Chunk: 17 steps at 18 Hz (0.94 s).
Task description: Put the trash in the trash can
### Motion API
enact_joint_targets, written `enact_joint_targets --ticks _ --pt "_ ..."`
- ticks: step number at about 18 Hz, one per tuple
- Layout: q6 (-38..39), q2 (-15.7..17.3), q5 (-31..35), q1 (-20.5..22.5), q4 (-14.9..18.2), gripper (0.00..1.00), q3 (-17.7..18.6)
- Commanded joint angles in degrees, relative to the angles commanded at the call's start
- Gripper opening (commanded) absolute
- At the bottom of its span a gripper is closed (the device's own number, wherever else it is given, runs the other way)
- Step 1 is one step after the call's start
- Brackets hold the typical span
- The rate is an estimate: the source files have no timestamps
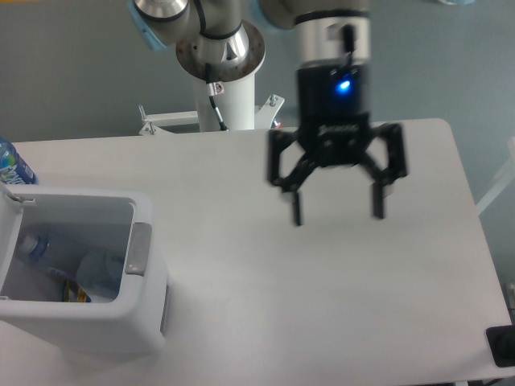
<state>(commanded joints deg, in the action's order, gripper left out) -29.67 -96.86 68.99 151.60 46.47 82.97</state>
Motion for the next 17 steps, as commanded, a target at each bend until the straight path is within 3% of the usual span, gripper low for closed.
enact_joint_targets --ticks 10,12,17 --pt "-40.3 7.4 6.4 9.6 24.4 1.00 0.1" --pt "-44.6 8.1 6.7 10.8 26.4 1.00 0.2" --pt "-44.6 8.1 6.4 11.1 26.0 1.00 -0.1"
